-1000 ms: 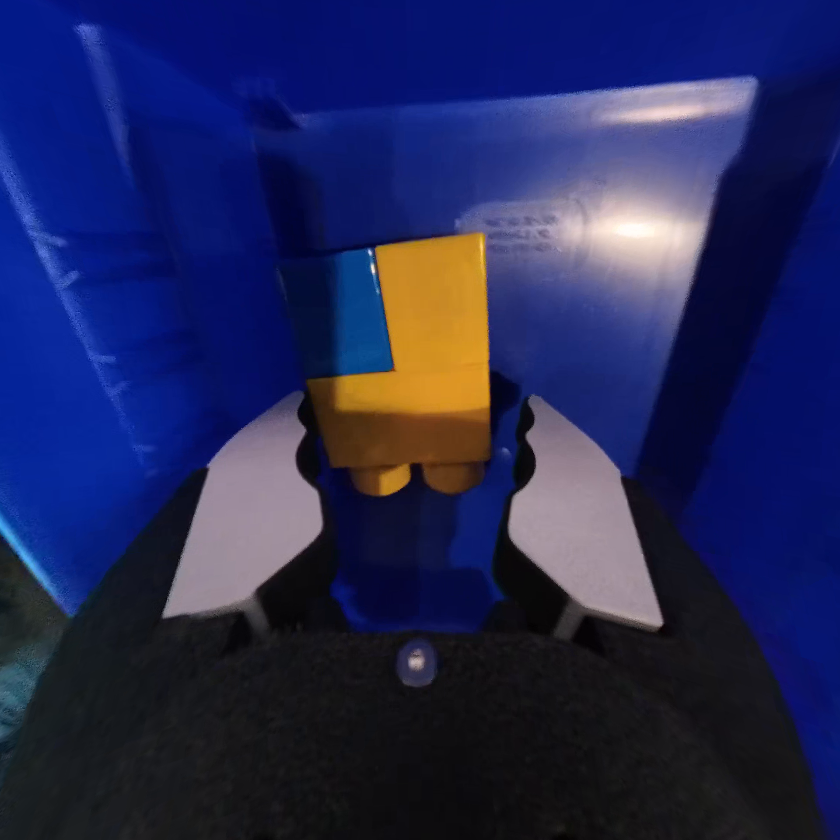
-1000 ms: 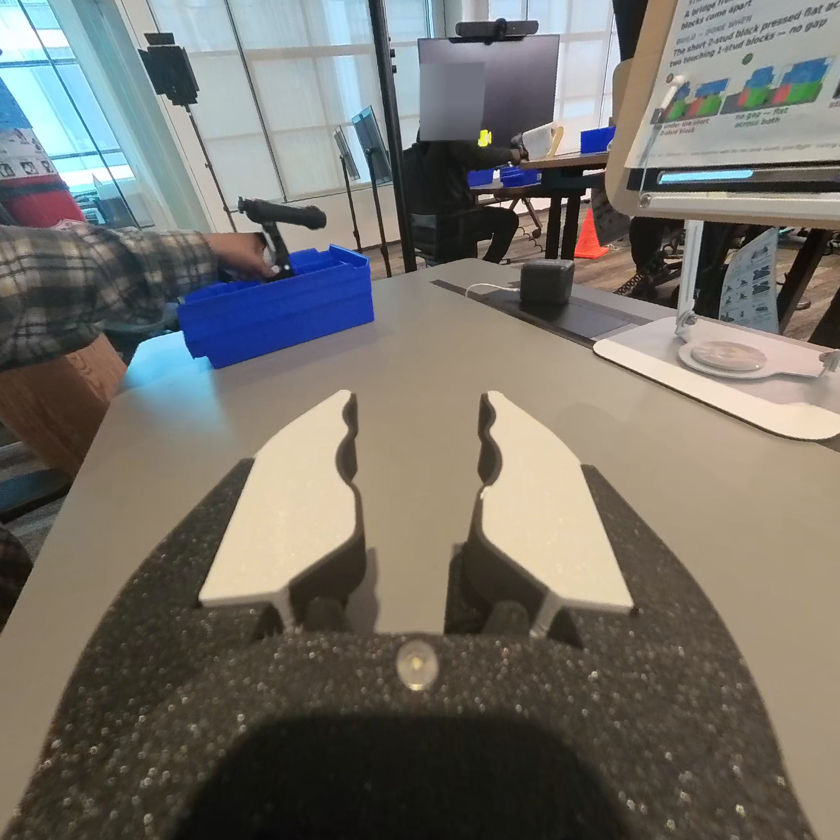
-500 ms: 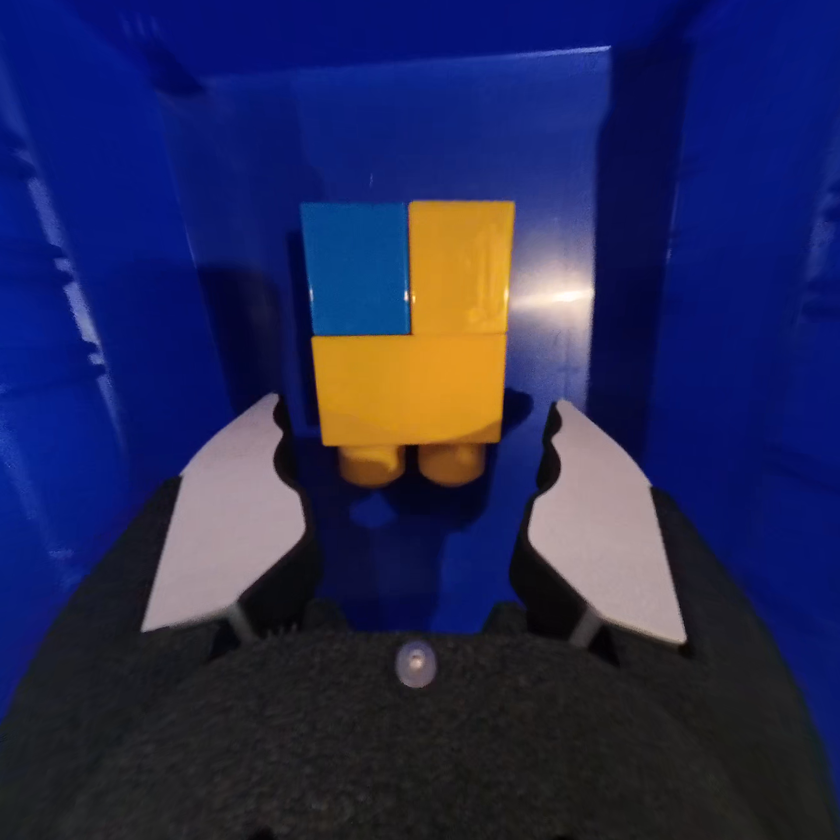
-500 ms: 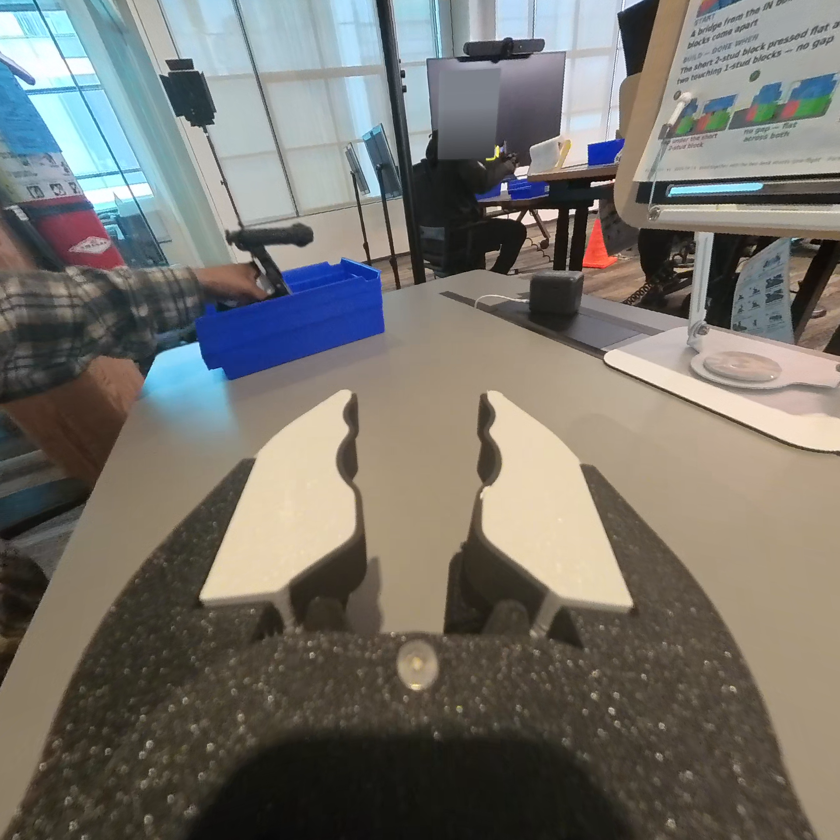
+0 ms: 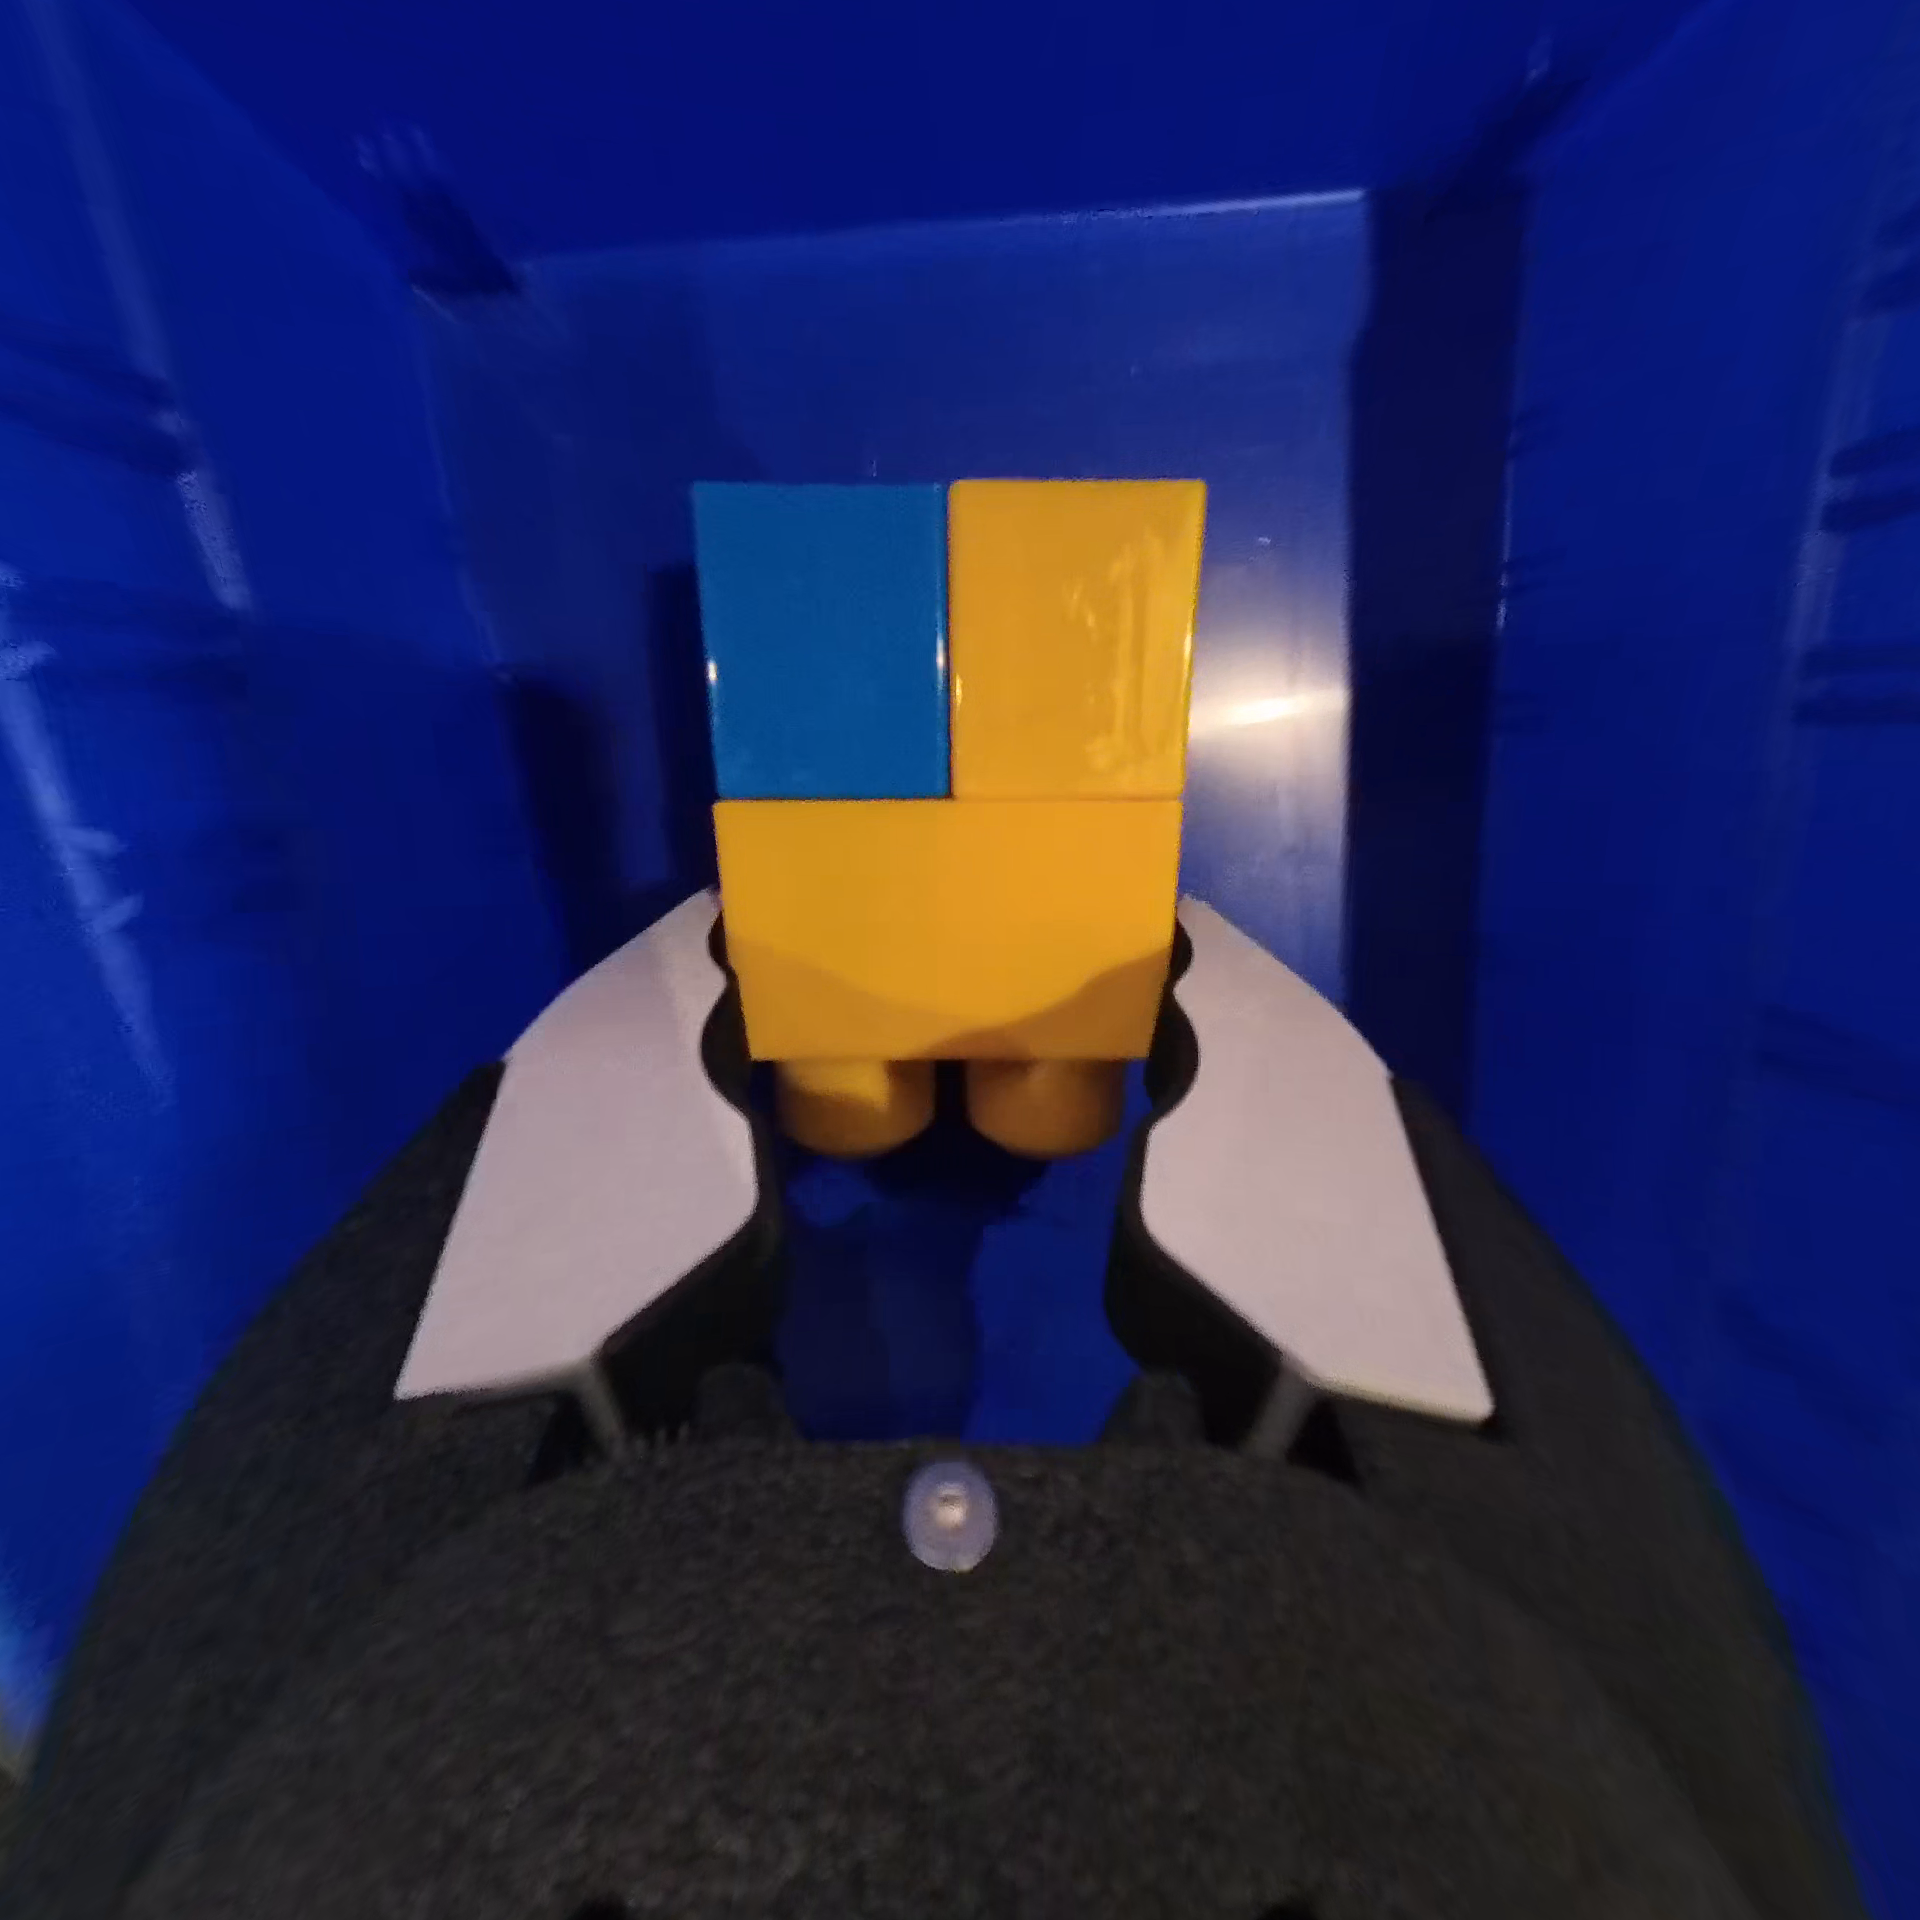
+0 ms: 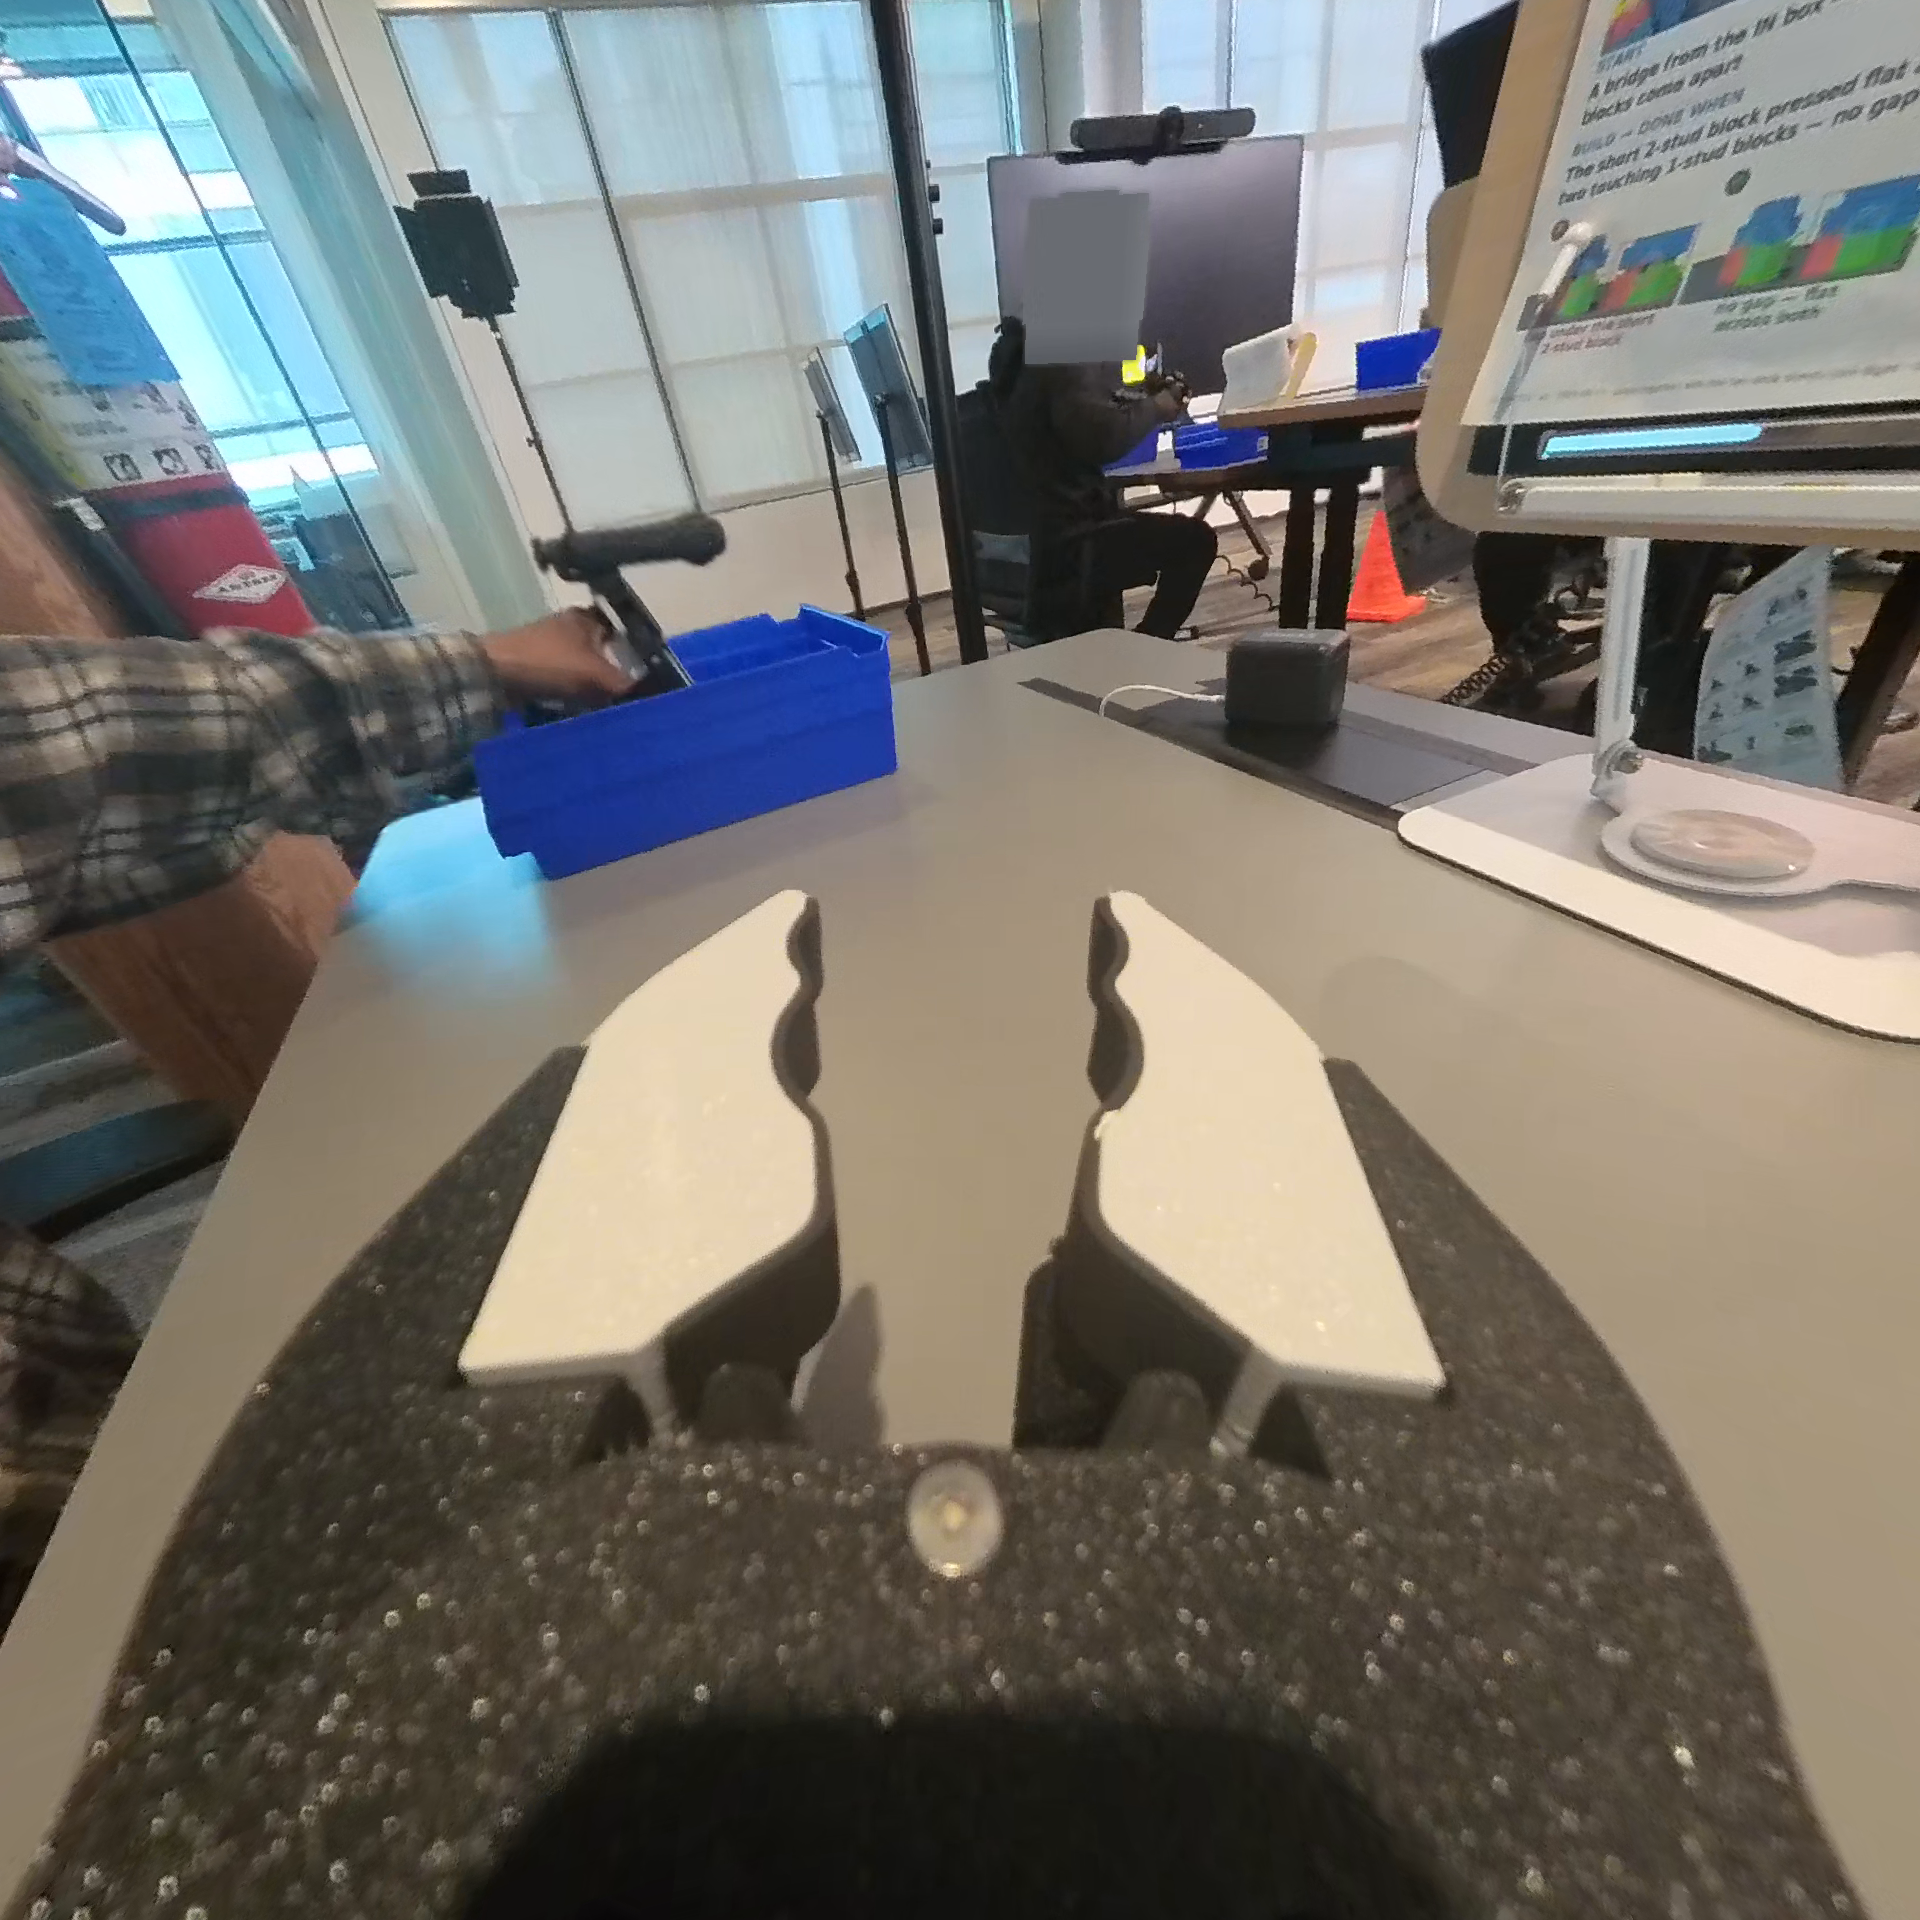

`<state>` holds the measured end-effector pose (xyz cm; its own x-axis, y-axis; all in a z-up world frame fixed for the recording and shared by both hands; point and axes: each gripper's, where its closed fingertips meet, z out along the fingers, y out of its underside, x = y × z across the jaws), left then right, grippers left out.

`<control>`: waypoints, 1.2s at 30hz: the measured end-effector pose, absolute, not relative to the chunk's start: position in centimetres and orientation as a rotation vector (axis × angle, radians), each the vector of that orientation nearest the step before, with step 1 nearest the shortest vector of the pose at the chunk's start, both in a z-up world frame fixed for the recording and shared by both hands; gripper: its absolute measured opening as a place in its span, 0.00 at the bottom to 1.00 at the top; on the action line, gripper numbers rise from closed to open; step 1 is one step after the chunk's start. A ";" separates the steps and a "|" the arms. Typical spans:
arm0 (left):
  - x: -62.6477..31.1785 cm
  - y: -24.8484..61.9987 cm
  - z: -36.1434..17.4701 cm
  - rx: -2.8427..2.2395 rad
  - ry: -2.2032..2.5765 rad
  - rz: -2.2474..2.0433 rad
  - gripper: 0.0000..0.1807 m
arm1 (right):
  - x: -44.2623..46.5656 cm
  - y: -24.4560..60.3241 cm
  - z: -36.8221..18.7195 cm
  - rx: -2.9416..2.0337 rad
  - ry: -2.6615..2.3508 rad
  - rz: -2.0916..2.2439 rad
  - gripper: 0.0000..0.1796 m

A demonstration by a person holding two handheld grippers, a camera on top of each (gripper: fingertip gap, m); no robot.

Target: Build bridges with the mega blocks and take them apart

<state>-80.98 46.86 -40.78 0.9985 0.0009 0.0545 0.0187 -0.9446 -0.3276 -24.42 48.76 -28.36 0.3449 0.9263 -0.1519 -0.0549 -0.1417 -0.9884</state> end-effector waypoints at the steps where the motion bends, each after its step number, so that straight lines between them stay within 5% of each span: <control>1: -81.1 46.8 -39.8 -2.791 -0.004 -0.065 0.42 | -24.4 48.8 -28.4 -1.446 -0.846 1.058 0.27; 9: -78.5 47.6 -27.6 -2.608 0.233 0.062 0.42 | -23.6 49.3 -28.1 -1.450 -0.825 1.044 0.27; 15: -66.5 49.4 -22.8 -2.466 0.600 -0.025 0.42 | -23.5 49.5 -28.3 -1.466 -0.826 1.051 0.28; 26: -37.7 51.6 -33.1 -2.075 1.402 -0.328 0.42 | -22.1 51.0 -31.3 -1.739 -0.741 1.182 0.42; 36: -31.4 52.0 -33.5 -1.856 1.593 -0.305 0.42 | -25.8 52.5 -29.2 -1.916 -0.563 1.753 0.46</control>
